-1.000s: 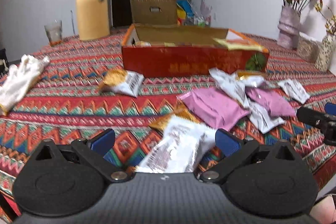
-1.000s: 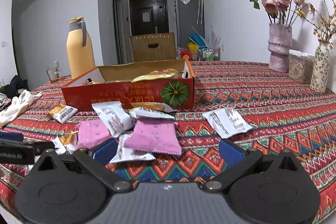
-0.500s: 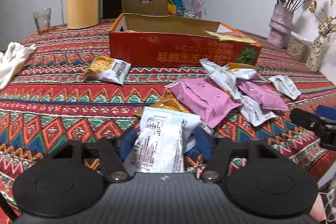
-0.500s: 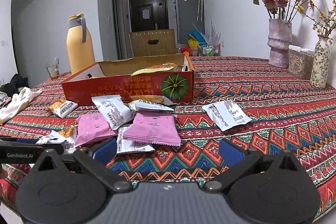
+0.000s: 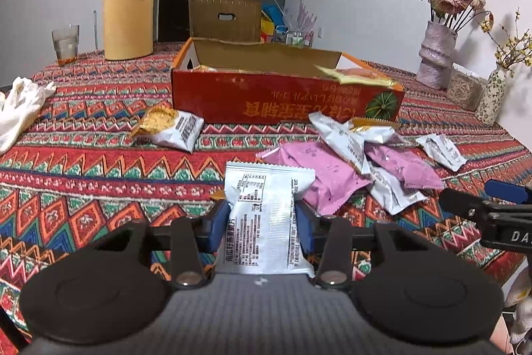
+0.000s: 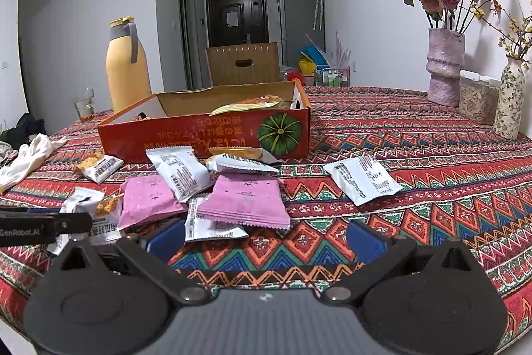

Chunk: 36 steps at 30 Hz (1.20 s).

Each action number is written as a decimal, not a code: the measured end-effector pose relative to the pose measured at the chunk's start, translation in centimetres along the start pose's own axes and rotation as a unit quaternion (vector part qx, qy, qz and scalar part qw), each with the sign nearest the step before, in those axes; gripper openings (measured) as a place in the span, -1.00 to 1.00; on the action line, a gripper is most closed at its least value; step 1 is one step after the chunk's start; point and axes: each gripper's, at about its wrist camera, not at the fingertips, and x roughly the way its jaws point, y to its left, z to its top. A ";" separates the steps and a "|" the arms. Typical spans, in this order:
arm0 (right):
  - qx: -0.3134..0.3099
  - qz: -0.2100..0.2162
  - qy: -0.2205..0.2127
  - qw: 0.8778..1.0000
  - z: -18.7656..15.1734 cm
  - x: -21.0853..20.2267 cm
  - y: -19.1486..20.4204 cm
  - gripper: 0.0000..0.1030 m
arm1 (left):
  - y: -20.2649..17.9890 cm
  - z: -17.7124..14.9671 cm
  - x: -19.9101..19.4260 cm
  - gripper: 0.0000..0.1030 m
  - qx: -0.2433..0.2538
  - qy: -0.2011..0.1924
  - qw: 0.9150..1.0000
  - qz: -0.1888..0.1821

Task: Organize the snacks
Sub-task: 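Grasp a white packet with the left gripper while the right gripper grasps a pink packet, then carry both packets over the orange box and release them inside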

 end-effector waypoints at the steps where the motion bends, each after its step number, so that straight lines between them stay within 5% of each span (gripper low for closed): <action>1: -0.001 0.001 -0.001 1.000 0.1 0.1 0.0 1.00 | -0.1 0.2 -0.1 -0.15 0.000 -0.003 1.000 0.001; 12: 0.005 0.019 0.013 1.000 3.1 3.9 0.2 0.96 | -0.8 2.1 -0.8 -0.15 0.000 -0.035 0.999 0.000; 18: 0.022 0.019 0.058 0.998 4.1 7.6 0.0 0.72 | -1.1 2.2 -0.4 -0.15 -0.001 -0.034 0.999 0.002; 22: 0.041 0.028 0.088 0.995 3.8 9.0 -0.2 0.38 | -1.0 2.2 -0.4 -0.15 -0.003 -0.033 0.999 0.000; 25: 0.037 0.033 0.087 0.995 3.8 8.8 -0.2 0.17 | -0.9 2.3 -0.2 -0.15 -0.006 -0.032 0.999 -0.002; 36: 0.020 0.036 0.043 0.998 2.8 4.6 -0.3 0.17 | -0.7 3.1 0.0 -0.15 -0.007 -0.039 0.999 -0.006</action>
